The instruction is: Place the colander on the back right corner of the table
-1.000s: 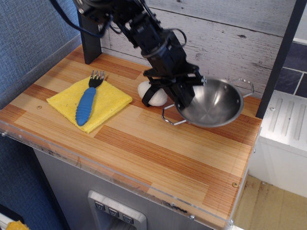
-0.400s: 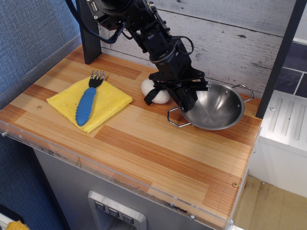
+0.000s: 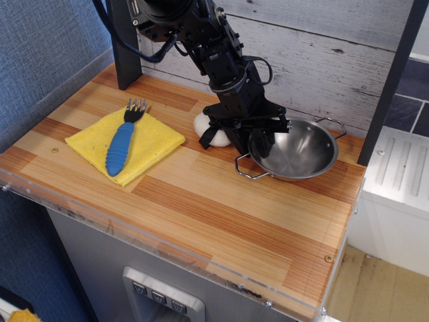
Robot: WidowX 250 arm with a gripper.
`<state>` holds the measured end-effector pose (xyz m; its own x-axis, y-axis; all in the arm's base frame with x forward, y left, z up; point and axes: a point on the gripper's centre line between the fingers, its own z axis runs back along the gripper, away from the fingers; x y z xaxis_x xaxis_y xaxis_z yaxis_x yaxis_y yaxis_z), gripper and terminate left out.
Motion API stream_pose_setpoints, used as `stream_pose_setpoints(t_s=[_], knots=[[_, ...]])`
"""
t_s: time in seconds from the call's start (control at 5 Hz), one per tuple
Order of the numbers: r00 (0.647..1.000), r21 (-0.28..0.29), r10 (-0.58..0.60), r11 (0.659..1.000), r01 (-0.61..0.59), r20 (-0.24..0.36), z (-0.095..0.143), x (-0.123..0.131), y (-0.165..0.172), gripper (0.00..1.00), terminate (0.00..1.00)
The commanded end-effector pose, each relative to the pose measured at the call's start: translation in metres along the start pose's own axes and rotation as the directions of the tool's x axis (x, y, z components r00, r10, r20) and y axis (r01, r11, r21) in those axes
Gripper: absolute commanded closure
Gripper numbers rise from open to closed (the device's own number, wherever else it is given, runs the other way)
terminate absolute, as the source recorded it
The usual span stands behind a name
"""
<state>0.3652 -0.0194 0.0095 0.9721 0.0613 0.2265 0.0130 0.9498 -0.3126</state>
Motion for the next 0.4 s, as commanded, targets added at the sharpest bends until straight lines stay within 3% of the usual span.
stream_pose_setpoints(t_s=[0.0, 0.2], knots=[[0.999, 0.0, 0.002, 1.0, -0.002, 0.051, 0.026, 0.006, -0.004, 0.0, 0.0], [0.996, 0.008, -0.004, 1.0, 0.003, 0.088, 0.04, 0.012, -0.007, 0.0, 0.0]])
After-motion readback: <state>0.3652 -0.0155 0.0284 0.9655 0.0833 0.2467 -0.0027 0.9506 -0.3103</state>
